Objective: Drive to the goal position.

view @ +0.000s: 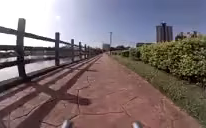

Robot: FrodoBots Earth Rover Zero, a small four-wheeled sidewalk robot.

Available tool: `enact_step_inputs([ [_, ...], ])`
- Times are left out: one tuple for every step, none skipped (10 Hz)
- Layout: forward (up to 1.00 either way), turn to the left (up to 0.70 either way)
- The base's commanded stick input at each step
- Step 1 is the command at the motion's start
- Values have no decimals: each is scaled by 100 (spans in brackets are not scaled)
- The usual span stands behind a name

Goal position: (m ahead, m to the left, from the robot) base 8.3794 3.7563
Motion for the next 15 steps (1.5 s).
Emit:
enact_step_inputs([
  [50, 0],
  [50, 0],
  [50, 0],
  [50, 0],
  [50, 0],
  [50, 0],
  [50, 0],
  [50, 0],
  [50, 0],
  [50, 0],
  [50, 0],
  [50, 0],
  [50, 0],
  [50, 0],
  [50, 0],
])
